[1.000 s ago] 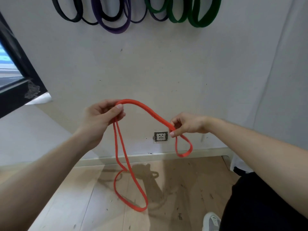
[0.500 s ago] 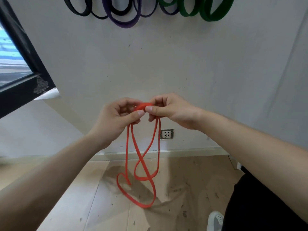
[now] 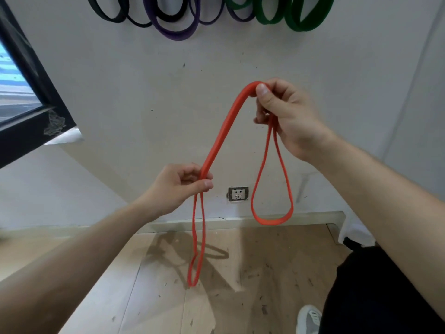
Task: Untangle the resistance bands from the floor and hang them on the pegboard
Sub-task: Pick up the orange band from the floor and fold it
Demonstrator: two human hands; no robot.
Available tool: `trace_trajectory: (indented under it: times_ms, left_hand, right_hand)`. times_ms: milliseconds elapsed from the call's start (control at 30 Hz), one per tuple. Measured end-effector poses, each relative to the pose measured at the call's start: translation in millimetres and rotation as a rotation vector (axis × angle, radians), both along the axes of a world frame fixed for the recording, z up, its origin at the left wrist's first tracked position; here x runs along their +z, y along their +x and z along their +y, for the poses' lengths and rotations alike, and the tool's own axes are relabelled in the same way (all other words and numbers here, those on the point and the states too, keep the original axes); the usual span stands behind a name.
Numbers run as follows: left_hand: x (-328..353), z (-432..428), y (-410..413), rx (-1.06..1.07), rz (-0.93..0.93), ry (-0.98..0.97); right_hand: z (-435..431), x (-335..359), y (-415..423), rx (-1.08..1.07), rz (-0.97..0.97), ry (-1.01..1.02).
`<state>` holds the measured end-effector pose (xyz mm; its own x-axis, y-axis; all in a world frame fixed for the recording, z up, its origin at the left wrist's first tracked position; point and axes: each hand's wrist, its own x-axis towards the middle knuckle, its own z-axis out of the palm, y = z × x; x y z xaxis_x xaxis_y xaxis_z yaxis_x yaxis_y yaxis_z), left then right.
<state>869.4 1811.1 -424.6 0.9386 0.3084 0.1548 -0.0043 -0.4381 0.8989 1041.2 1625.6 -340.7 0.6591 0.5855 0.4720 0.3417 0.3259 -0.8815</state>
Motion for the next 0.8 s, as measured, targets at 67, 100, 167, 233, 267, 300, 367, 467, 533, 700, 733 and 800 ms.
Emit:
trace_trajectory:
  times_ms: [67,100,167,233,267,300,367,467,533,700,733,800]
  left_hand:
    - [6.0,3.0,-0.5,0.058,-0.038,-0.076]
    - [9.5,4.4,-1.4,0.081,-0.066,-0.119]
    - [16.8,7.4,-2.6,0.116,-0.134,-0.178]
    - [24.8,8.9,-2.9,0.142,-0.199,-0.203]
    - [28.7,8.5,-2.8,0.148,-0.224,-0.209]
    - [32.0,7.0,-2.2,0.149,-0.245,-0.209]
    - [36.7,2.0,-1.0,0.138,-0.264,-0.188]
    - [39.5,-8.5,1.4,0.104,-0.267,-0.159]
    - [41.2,-15.4,2.9,0.072,-0.269,-0.130]
    - [46.2,-22.0,4.4,0.024,-0.303,-0.017]
    - [47.0,-20.8,4.1,0.033,-0.314,-0.005]
    - [48.2,-17.0,3.1,0.063,-0.326,0.003]
  right_hand:
    - [-7.5,-3.8,8.9,0.063,0.033,-0.075]
    - [-11.3,-7.0,12.7,0.110,0.050,-0.145]
    - [-18.0,-15.8,19.7,0.197,0.049,-0.339]
    - [-20.8,-25.6,24.1,0.279,0.011,-0.528]
    - [-20.4,-30.1,23.7,0.321,-0.014,-0.600]
    - [-18.8,-34.2,21.8,0.356,-0.037,-0.657]
    - [-13.5,-41.4,14.1,0.402,-0.071,-0.731]
    - [-4.4,-45.9,-1.5,0.398,-0.112,-0.748]
    - [1.2,-42.9,-11.5,0.365,-0.119,-0.662]
    - [11.7,-33.1,-29.1,0.229,-0.177,-0.394]
    - [13.0,-31.8,-30.4,0.187,-0.210,-0.378]
    - [14.3,-28.6,-31.5,0.133,-0.256,-0.361]
